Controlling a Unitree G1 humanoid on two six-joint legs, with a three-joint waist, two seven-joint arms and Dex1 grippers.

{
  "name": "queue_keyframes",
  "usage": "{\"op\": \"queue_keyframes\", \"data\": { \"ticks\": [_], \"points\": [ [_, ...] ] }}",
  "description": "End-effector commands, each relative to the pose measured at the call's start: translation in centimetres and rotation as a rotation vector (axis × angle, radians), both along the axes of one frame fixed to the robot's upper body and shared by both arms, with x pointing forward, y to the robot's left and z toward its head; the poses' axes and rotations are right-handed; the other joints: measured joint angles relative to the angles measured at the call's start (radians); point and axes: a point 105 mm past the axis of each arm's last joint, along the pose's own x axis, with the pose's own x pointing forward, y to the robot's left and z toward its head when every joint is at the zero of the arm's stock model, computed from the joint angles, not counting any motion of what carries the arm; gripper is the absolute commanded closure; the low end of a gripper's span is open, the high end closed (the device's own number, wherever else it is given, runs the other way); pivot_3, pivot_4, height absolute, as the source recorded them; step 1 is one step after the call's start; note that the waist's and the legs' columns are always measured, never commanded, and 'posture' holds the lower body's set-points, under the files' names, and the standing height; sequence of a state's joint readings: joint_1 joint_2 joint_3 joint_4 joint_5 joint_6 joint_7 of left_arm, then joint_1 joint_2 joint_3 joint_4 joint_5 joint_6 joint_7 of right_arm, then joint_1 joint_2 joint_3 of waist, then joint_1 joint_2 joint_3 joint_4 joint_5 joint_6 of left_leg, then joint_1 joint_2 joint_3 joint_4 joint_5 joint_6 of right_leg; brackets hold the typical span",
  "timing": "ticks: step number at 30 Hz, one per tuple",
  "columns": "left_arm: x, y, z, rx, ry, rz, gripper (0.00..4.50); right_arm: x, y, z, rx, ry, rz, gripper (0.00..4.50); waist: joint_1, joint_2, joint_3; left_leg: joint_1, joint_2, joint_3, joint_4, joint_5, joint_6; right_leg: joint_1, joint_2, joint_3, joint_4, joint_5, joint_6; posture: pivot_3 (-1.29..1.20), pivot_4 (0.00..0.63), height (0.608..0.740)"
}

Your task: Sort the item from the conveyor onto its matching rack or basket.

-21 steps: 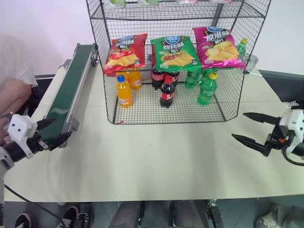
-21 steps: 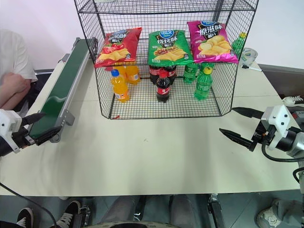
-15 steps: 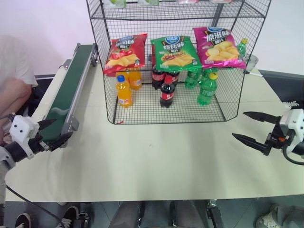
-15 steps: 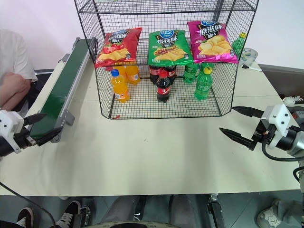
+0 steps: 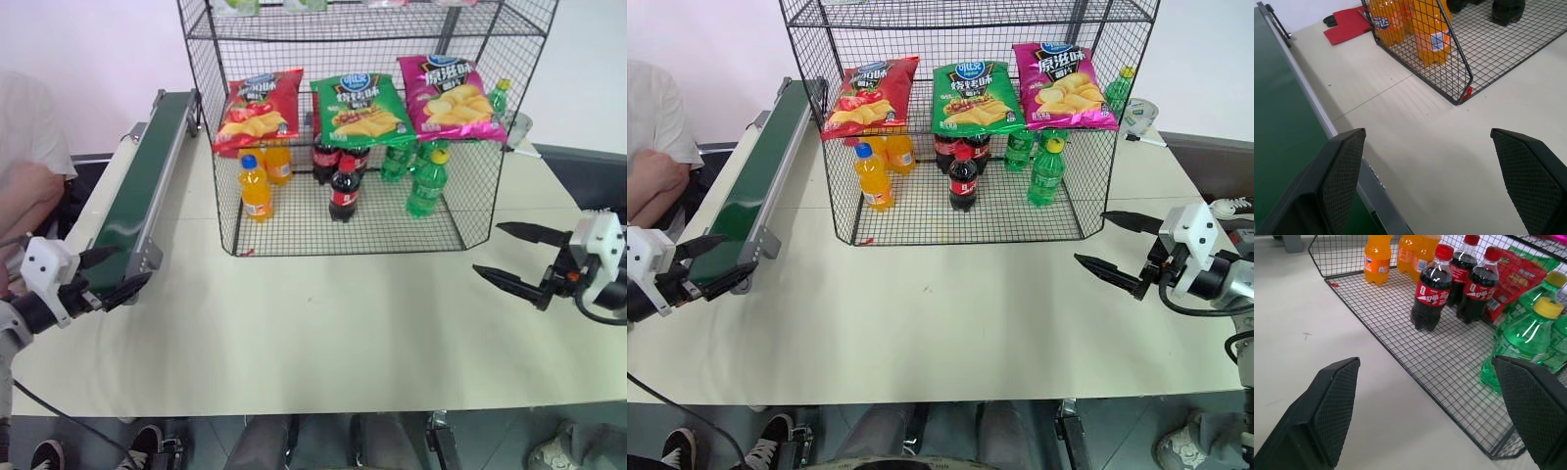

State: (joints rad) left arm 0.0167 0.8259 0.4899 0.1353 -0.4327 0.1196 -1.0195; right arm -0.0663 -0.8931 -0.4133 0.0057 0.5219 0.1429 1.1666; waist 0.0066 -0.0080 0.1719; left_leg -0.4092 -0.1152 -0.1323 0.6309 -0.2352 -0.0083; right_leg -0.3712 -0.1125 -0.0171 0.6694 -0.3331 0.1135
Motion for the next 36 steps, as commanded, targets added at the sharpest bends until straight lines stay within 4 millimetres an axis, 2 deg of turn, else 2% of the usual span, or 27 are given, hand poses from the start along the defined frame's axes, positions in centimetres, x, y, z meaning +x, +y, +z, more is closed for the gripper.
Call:
{"op": "queue_keyframes", "data": {
  "ticks": [1,14,36],
  "points": [
    [-0.18,0.37,1.73,0.002,-0.073,0.015,0.21,0.09,0.27,1.52,-0.010,-0.057,0.010,0.00,0.000,0.000,0.000,0.000,0.000,0.000,0.000,0.000,0.000,0.000,0.000,0.000,0.000,0.000,0.000,0.00,0.150,0.740],
    [0.25,-0.32,1.91,0.020,-0.088,-0.020,0.21,0.41,0.07,1.45,-0.050,-0.107,0.006,0.00,0.000,0.000,0.000,0.000,0.000,0.000,0.000,0.000,0.000,0.000,0.000,0.000,0.000,0.000,0.000,0.00,0.150,0.740],
    [-0.03,-0.31,1.66,0.041,-0.099,-0.012,0.21,0.85,-0.06,1.27,-0.045,-0.113,0.006,0.00,-0.002,0.000,0.000,0.000,0.000,0.000,0.000,0.000,0.000,0.000,0.000,0.000,0.000,0.000,0.000,0.00,0.150,0.740]
  ]
}}
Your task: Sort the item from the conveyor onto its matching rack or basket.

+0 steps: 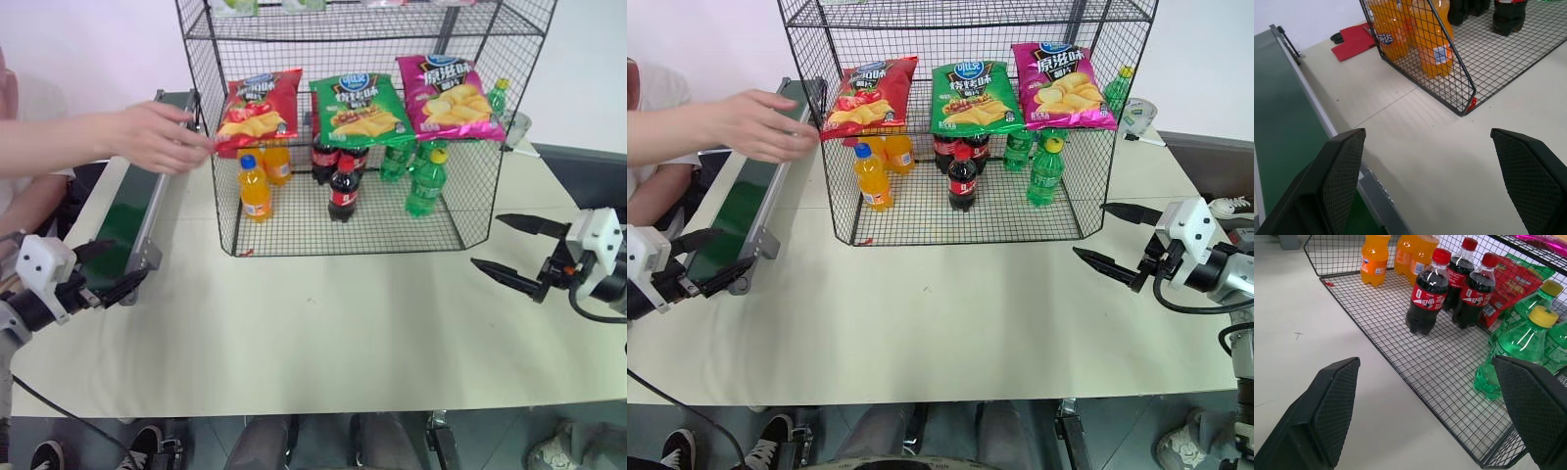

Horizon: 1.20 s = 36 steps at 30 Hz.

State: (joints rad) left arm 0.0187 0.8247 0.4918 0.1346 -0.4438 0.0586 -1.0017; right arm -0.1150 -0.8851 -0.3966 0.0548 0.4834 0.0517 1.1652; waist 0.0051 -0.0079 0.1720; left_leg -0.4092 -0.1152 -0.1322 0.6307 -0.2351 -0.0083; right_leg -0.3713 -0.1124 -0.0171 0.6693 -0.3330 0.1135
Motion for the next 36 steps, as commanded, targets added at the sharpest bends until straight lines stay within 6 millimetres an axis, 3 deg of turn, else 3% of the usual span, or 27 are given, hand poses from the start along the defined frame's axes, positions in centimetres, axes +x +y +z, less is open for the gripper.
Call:
{"op": "queue_keyframes", "data": {
  "ticks": [1,12,15,26,36],
  "points": [
    [-0.1,-0.2,0.9,0.021,-0.037,-0.009,0.21,0.2,0.1,0.7,-0.004,-0.037,0.007,0.00,0.000,0.000,0.000,0.000,0.000,0.000,0.000,0.000,0.000,0.000,0.000,0.000,0.000,0.000,0.000,0.00,0.150,0.740],
    [-0.3,-0.4,0.7,0.025,-0.036,-0.005,0.21,0.3,0.5,0.6,-0.002,-0.037,0.020,0.00,0.000,0.000,0.000,0.000,0.000,0.000,0.000,0.000,0.000,0.000,0.000,0.000,0.000,0.000,0.000,0.00,0.150,0.740],
    [-0.3,-0.3,0.7,0.022,-0.039,0.001,0.21,0.3,1.3,0.7,0.032,-0.030,0.048,0.00,0.000,0.000,0.000,0.000,0.000,0.000,0.000,0.000,0.000,0.000,0.000,0.000,0.000,0.000,0.000,0.00,0.150,0.740],
    [-1.2,-0.4,0.3,0.085,-0.105,0.069,0.21,-1.7,11.6,0.0,0.258,0.093,0.391,0.00,-0.002,0.000,0.000,0.000,0.001,0.000,-0.001,0.000,0.000,0.000,0.000,0.000,-0.001,0.000,0.000,0.00,0.150,0.740],
    [-2.9,1.4,0.2,0.424,-0.231,0.187,0.21,-1.9,16.9,-2.0,0.293,0.182,0.576,0.00,0.002,0.000,0.000,0.000,0.000,0.000,-0.001,0.000,0.000,-0.002,0.000,0.000,-0.003,0.000,-0.001,0.00,0.150,0.740]
  ]
}}
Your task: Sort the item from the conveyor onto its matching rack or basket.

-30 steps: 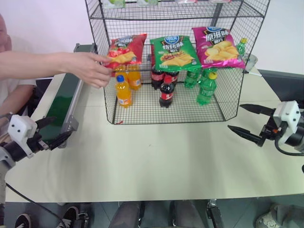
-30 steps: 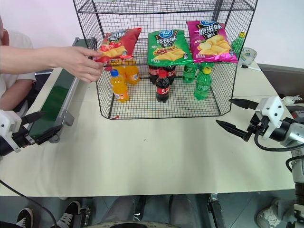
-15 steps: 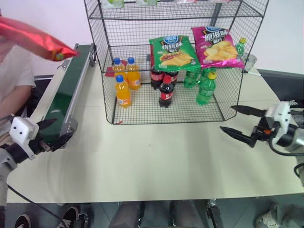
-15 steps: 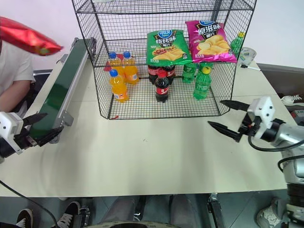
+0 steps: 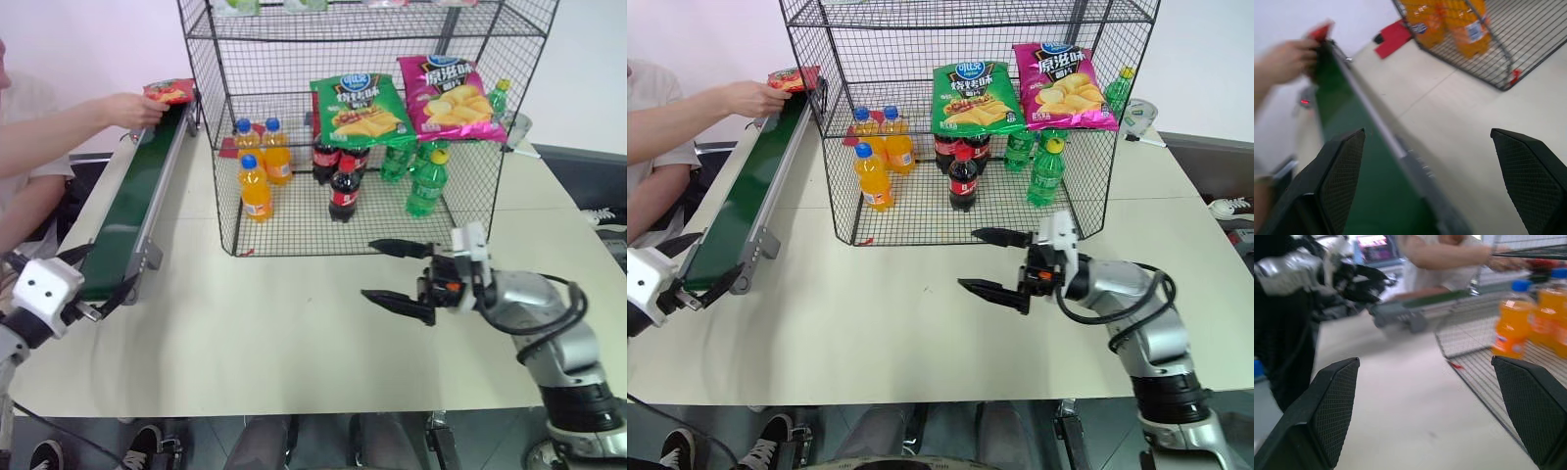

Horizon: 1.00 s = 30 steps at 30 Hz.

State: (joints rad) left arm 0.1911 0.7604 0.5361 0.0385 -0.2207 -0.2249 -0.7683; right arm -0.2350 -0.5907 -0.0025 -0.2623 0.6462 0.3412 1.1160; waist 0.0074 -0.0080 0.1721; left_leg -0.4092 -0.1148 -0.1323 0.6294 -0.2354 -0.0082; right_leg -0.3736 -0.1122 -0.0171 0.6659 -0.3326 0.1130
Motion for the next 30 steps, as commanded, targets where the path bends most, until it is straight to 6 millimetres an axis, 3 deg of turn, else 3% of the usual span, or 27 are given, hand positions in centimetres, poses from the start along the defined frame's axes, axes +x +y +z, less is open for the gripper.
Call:
{"op": "queue_keyframes", "data": {
  "ticks": [1,14,19,24,30],
  "points": [
    [-1.0,0.6,0.7,0.143,-0.070,0.043,0.21,-0.1,1.0,-0.2,-0.020,-0.049,0.045,0.00,0.001,0.000,0.000,0.000,0.000,0.000,0.000,0.000,0.000,0.000,0.000,0.000,0.000,0.000,0.000,0.00,0.150,0.740],
    [-2.9,2.1,0.3,0.435,-0.184,0.153,0.21,0.9,0.8,-1.1,-0.046,-0.098,0.009,0.00,0.004,0.000,0.000,0.001,0.000,0.000,0.000,0.000,0.000,0.000,0.001,0.000,-0.001,0.000,0.000,0.00,0.150,0.740],
    [-3.8,4.5,-0.9,0.634,-0.145,0.209,0.21,1.1,0.3,-1.4,-0.061,-0.107,-0.014,0.00,0.002,0.000,0.000,0.001,0.001,0.000,-0.001,0.000,0.000,0.000,0.001,0.000,-0.001,0.000,0.000,0.00,0.150,0.740],
    [-4.0,5.9,-2.0,0.671,-0.133,0.263,0.21,1.0,0.0,-1.4,-0.064,-0.109,-0.020,0.00,0.004,0.000,0.000,0.001,0.000,0.000,-0.001,0.000,0.000,0.000,0.002,0.000,0.000,0.000,0.000,0.00,0.150,0.740],
    [-3.5,6.1,-3.3,0.656,-0.113,0.259,0.21,1.3,-0.2,-1.1,-0.071,-0.119,-0.032,0.00,0.005,-0.001,0.000,0.001,0.000,0.000,-0.001,0.000,0.000,0.000,0.002,0.000,0.000,0.000,0.000,0.00,0.150,0.740]
  ]
}}
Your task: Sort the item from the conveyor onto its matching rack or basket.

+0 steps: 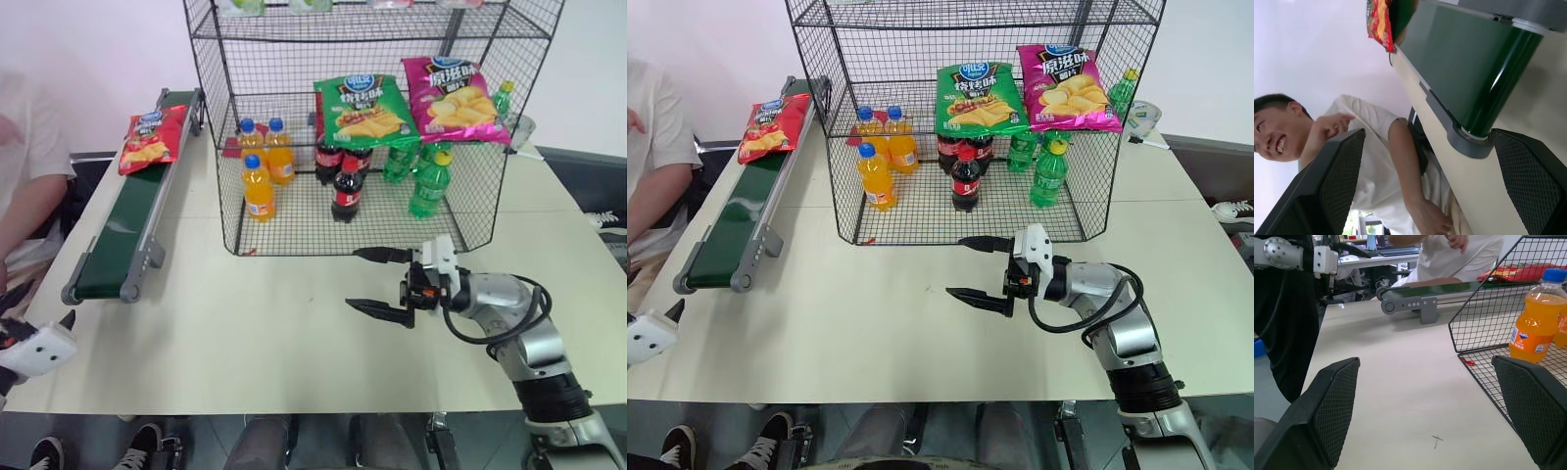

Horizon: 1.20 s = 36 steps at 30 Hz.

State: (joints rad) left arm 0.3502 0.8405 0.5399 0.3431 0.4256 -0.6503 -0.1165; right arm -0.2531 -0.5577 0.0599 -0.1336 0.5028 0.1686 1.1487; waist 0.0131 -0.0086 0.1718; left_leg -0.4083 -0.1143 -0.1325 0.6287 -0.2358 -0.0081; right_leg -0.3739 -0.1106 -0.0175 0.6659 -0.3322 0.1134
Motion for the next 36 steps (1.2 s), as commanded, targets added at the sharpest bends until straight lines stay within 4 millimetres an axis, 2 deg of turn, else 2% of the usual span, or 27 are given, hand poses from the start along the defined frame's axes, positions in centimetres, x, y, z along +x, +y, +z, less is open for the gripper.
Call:
{"op": "queue_keyframes", "data": {
  "ticks": [1,15,36],
  "points": [
    [0.0,0.1,-0.1,0.016,-0.001,-0.014,0.21,0.2,-0.5,1.1,0.005,-0.050,-0.014,0.00,-0.002,0.000,0.000,0.000,0.000,0.000,0.000,0.000,0.000,0.000,0.000,0.000,0.000,0.000,0.000,0.00,0.150,0.740],
    [0.1,0.7,-1.2,0.047,0.025,-0.025,0.21,0.2,-0.8,1.1,-0.004,-0.052,-0.031,0.00,-0.004,0.000,0.000,0.000,0.000,0.000,0.000,0.000,0.000,0.000,0.000,0.000,0.000,0.000,0.000,0.00,0.150,0.740],
    [1.2,-0.2,-1.9,0.047,0.019,-0.065,0.21,0.3,-1.2,1.4,-0.021,-0.048,-0.039,0.00,-0.004,0.000,0.000,0.000,0.000,0.000,0.000,0.000,0.000,0.000,0.000,0.000,0.001,0.000,0.000,0.00,0.150,0.740]
  ]
}}
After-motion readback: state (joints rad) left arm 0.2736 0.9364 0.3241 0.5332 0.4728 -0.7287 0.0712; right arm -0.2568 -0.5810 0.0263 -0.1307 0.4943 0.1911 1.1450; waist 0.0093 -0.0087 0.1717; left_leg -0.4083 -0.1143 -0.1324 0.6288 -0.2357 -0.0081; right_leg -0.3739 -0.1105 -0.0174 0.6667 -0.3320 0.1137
